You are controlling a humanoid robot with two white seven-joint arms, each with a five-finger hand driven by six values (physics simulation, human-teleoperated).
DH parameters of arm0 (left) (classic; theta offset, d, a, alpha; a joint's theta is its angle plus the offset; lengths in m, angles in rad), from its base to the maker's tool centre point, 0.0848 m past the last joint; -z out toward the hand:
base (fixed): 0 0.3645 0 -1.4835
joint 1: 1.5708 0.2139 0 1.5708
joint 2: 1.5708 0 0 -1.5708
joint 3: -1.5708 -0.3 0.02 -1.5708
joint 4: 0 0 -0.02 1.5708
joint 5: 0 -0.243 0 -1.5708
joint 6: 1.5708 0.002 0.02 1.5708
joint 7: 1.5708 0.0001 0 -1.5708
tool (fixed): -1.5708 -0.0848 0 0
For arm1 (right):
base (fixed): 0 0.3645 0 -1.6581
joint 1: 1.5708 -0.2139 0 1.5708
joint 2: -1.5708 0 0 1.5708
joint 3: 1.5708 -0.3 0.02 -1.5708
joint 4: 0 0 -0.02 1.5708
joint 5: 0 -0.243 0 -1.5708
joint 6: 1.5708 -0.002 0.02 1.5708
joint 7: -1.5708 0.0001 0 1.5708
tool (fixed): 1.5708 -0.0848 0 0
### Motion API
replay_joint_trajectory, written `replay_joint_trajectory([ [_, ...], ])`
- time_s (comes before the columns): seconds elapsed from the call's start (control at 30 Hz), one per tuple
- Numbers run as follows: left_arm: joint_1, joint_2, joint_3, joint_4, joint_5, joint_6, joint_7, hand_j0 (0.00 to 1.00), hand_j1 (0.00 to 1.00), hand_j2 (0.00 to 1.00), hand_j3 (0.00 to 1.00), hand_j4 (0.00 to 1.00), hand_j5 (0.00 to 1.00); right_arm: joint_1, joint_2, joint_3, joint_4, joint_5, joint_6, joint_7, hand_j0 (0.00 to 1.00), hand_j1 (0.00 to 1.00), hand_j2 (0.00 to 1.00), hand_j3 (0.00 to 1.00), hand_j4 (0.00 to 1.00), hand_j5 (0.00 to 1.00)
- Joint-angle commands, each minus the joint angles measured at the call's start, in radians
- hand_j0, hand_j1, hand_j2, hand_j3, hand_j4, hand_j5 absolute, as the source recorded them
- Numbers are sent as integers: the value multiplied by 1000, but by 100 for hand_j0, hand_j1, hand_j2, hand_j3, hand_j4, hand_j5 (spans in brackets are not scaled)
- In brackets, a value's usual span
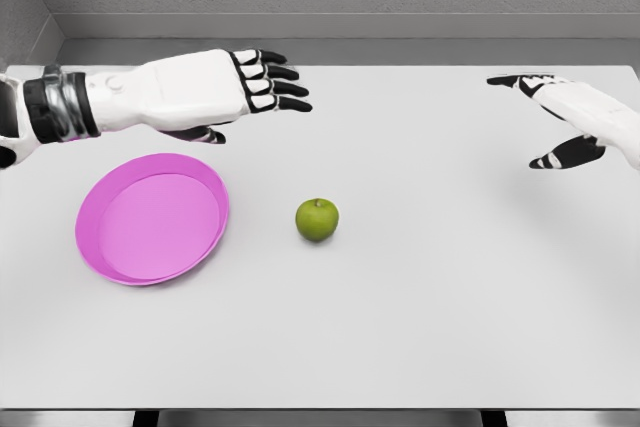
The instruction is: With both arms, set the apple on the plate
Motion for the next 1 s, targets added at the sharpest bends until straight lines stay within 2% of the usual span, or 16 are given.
replay_joint_trajectory([
  [0.0,0,-28,-61,-22,-42,1,-55,100,100,100,100,100,100,2,-6,1,7,-6,6,0,100,100,100,100,100,100],
  [0.07,-14,-34,-94,-27,-42,1,-166,100,100,100,100,100,100,-5,-3,-1,8,-6,6,-1,100,100,100,100,100,100],
  [0.13,-31,-53,-116,-27,-42,1,-230,100,100,100,100,100,100,-3,-6,-1,8,-6,6,0,100,100,100,100,100,100],
  [0.27,-52,-93,-126,-28,-42,1,-304,100,100,100,100,100,100,-11,4,-7,4,2,-3,-1,100,100,100,100,100,100],
  [0.37,-66,-105,-133,-28,-42,1,-328,100,100,100,100,100,100,-11,40,-12,-3,5,-3,0,100,100,100,100,100,100],
  [0.53,-98,-163,-133,-30,-42,1,-327,100,100,100,100,100,100,-2,29,-10,1,4,-3,0,100,100,100,100,100,100],
  [0.73,-135,-208,-246,-28,-42,1,-341,100,100,100,100,100,100,-2,38,-7,1,4,-2,-1,100,100,100,100,100,100],
  [0.97,-143,-205,-284,-19,-70,1,-373,100,100,100,100,100,100,-2,34,-7,1,4,-3,-1,100,100,100,100,100,100],
])
